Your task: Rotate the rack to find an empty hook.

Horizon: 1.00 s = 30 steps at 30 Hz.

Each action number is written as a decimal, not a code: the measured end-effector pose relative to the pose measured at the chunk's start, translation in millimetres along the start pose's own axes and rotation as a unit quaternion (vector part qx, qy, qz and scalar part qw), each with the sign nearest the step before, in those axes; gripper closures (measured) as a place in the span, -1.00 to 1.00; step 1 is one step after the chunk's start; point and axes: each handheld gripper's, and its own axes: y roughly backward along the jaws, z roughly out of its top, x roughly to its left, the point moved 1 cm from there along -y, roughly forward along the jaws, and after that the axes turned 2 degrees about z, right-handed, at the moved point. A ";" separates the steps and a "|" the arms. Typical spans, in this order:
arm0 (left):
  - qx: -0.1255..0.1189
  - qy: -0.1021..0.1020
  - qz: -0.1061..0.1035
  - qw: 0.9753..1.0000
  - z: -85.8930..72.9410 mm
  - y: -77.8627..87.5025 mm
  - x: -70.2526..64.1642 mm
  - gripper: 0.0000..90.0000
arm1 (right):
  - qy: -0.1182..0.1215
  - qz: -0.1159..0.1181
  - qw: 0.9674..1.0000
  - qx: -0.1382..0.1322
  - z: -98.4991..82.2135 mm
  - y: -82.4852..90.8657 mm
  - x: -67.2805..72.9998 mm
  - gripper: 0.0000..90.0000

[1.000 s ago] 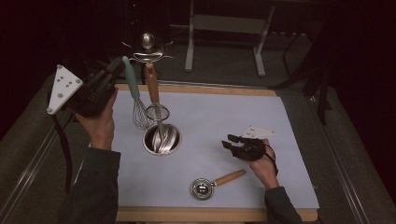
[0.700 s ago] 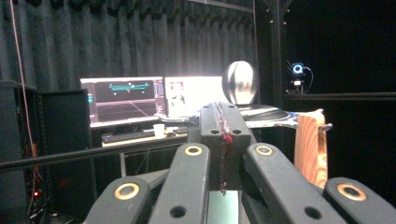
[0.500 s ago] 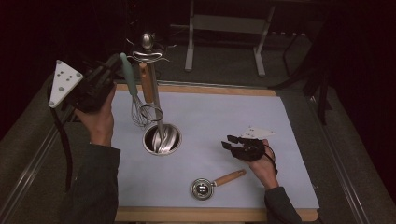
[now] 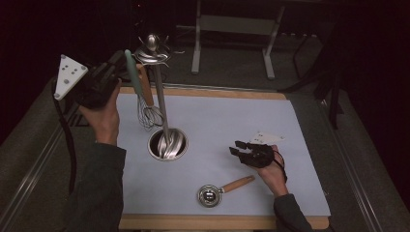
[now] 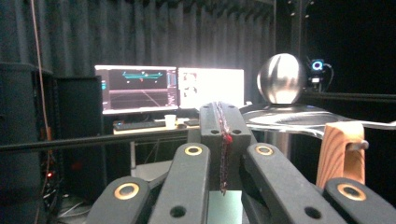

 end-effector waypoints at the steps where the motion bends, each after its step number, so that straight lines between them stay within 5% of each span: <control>1: 0.001 0.001 0.002 1.000 0.1 -1.3 0.6 1.00 | 0.000 0.000 1.000 0.000 -0.2 -0.1 0.0 0.35; 18: 0.023 0.008 0.020 1.000 2.7 -16.9 2.2 1.00 | -0.003 0.000 1.000 -0.004 -0.1 2.6 -2.0 0.35; 30: 0.021 -0.006 0.011 1.000 5.8 -8.2 3.8 1.00 | -0.005 0.000 1.000 -0.003 -0.9 4.5 -3.2 0.34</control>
